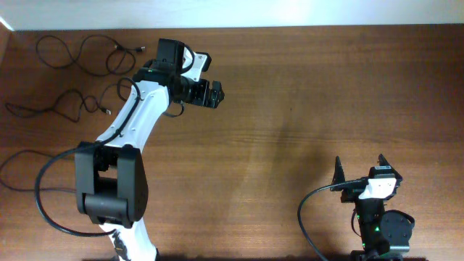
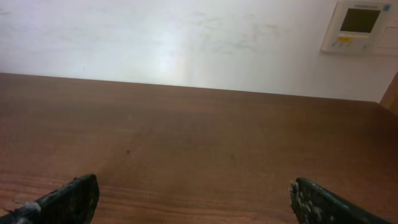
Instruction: Untangle cables
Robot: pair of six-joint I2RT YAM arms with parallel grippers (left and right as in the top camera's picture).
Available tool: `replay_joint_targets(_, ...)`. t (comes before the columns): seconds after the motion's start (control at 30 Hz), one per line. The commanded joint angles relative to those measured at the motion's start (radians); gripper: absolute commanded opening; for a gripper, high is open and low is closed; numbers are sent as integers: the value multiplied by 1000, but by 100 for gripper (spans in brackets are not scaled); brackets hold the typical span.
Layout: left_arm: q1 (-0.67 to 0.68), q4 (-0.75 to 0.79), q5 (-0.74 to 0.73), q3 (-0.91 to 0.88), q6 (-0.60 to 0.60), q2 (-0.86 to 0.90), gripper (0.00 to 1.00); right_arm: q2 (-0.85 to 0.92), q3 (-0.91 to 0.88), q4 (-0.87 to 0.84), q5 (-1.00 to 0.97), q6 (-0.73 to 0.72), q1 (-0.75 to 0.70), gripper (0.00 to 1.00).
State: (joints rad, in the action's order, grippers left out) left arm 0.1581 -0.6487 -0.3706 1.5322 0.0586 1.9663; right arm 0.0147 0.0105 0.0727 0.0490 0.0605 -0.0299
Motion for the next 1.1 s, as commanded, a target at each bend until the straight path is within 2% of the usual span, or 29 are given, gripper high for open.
replay_joint_targets(0.0,3,0,-14,9,-10,-12,99,-11,-5,6,-5,0,8,98)
replay_joint_targets(0.87,3,0,-14,10,-10,-12,99,-11,-5,6,-5,0,8,98)
replay_joint_targets(1.0,3,-37,129,9,14,-12,99,-11,-5,6,-5,0,8,98)
replay_joint_targets(1.07,3,-143,132,10,13,-12,99,-11,-5,6,-5,0,8,98)
